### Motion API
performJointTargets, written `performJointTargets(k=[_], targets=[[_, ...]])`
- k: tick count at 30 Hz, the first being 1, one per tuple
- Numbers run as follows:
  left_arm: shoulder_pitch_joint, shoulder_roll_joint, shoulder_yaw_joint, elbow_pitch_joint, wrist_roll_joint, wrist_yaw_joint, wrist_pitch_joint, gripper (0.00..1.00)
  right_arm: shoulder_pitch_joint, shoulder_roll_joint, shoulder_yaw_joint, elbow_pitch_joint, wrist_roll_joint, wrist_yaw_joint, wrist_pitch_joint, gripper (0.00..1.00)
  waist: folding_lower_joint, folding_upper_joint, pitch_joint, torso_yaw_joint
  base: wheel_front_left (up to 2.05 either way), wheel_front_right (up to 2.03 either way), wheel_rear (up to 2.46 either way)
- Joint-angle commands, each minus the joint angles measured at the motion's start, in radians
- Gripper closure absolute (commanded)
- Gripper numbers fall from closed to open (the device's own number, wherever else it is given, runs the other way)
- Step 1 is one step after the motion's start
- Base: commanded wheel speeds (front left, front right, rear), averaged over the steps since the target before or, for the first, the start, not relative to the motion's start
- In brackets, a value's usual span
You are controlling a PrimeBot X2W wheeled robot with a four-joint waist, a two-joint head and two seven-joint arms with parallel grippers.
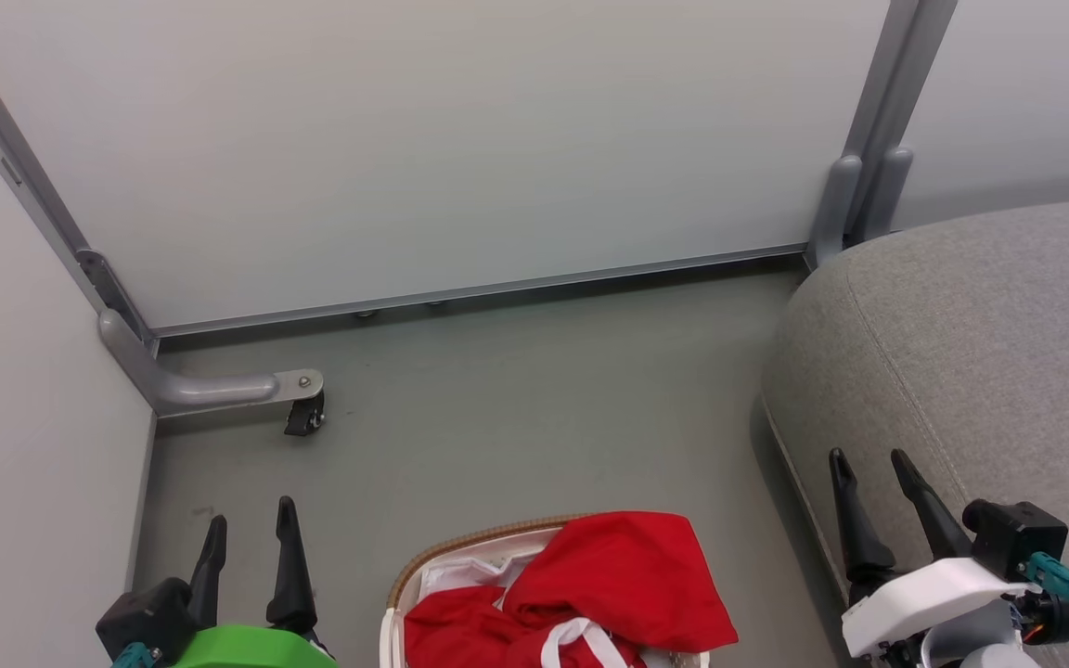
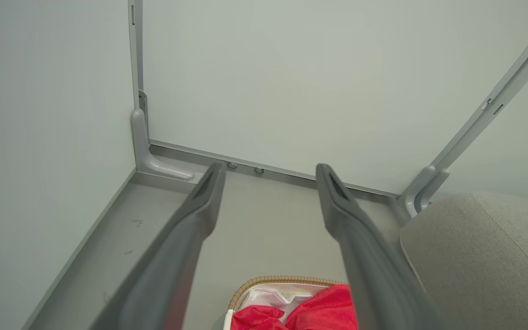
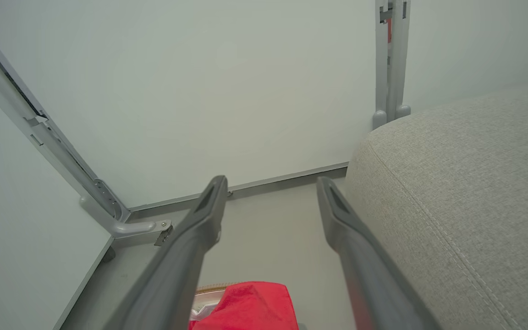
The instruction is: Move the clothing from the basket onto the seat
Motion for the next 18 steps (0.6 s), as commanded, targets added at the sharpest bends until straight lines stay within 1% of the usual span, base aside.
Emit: performJointTargets(k=[1, 18], targets=[[0.015, 0.008, -0.004, -0.002, 0.028, 0.005, -0.010, 0.00, 0.003, -0.006, 0.003, 0.000, -0.025, 0.000, -0.010, 0.00, 0.0000, 0.0000, 0.000, 0.000, 0.00, 0.00, 0.00], [0.028, 0.009, -0.026, 0.025, 0.149, 0.013, -0.046, 0.00, 0.015, -0.008, 0.023, 0.021, -0.168, 0.000, -0.044, 0.00, 0.0000, 0.0000, -0.001, 0.003, 0.00, 0.00, 0.00]])
